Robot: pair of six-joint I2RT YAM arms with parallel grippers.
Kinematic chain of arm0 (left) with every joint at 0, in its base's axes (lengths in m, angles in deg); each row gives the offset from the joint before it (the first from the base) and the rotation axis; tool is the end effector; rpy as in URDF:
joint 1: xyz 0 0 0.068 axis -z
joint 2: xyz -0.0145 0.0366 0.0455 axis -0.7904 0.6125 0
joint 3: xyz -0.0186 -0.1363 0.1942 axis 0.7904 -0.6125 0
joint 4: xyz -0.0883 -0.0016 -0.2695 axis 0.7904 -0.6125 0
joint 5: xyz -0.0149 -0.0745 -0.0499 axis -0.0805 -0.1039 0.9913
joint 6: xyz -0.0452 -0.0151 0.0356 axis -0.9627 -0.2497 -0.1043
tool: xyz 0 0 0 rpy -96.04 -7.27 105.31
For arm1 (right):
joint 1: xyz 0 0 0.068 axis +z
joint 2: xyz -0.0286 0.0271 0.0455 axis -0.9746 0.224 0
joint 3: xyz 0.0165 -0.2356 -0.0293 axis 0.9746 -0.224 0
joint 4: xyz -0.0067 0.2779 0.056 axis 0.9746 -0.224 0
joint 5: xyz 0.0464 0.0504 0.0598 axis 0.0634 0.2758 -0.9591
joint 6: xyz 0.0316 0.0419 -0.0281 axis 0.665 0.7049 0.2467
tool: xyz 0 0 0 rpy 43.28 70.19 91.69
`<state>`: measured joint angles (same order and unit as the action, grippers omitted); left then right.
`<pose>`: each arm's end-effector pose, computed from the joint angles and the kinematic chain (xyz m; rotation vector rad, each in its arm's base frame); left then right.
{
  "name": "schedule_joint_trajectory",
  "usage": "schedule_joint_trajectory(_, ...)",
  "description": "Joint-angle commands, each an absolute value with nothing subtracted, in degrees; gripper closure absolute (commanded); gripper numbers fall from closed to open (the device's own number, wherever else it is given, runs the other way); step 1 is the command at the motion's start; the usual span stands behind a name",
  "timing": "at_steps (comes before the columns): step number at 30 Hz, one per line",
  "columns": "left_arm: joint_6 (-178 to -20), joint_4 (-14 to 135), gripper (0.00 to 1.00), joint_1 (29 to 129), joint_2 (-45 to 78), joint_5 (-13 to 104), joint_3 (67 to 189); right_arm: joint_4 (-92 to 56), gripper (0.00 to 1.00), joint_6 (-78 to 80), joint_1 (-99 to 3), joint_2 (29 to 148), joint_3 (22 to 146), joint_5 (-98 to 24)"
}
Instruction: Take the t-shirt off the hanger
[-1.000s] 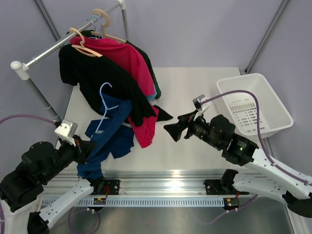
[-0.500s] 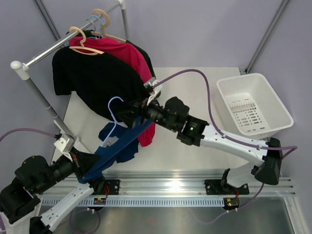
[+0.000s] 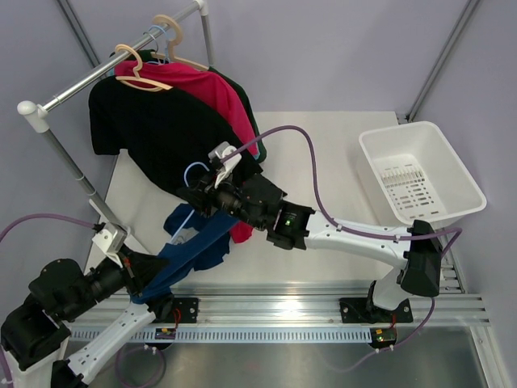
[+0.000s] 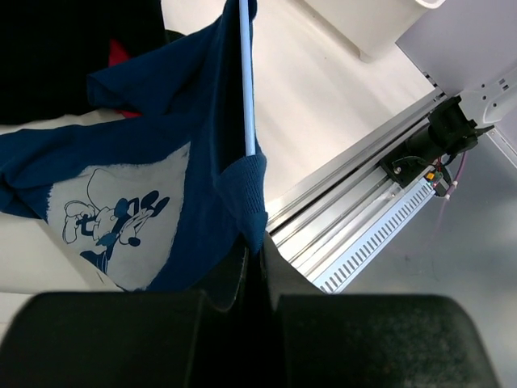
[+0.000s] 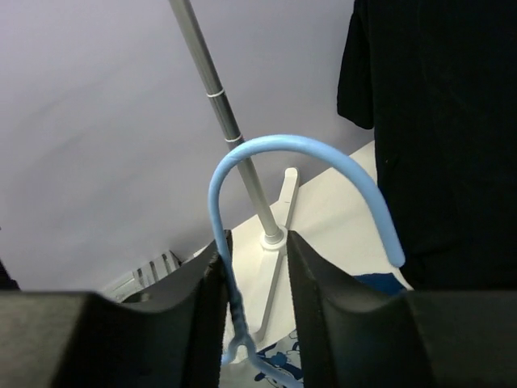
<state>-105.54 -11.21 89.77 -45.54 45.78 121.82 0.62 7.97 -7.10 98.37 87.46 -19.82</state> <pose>0.0147 -0.0192 0.3825 0.4271 1.8839 -0.8004 0.1492 0.3876 0.3578 -0.6048 1.4343 1.0536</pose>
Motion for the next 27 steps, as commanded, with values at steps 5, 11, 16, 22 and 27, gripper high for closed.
schedule_joint_trajectory(5, -106.72, -3.47, 1.00, 89.58, -46.10, 47.72, 122.51, 0.12, 1.00, 7.19, -6.83, 95.73, 86.12, -16.17)
schedule_joint_trajectory(11, -109.35, 4.79, 0.28, 89.58, -46.71, 62.31, 123.83, -9.27, 1.00, 13.34, -6.57, 89.23, 84.00, -17.76)
schedule_joint_trajectory(16, -114.10, 8.05, 0.01, 89.58, -45.93, 65.13, 127.60, -25.71, 1.00, 17.21, -6.57, 79.74, 78.92, -12.41)
schedule_joint_trajectory(22, -115.60, 8.84, 0.01, 89.58, -44.43, 63.29, 131.82, -39.07, 1.00, 18.44, -6.57, 62.26, 71.71, -8.90)
schedule_joint_trajectory(27, -113.32, 12.18, 0.01, 89.58, -42.94, 59.42, 129.11, -48.48, 1.00, 18.54, -6.57, 45.38, 70.99, -1.26)
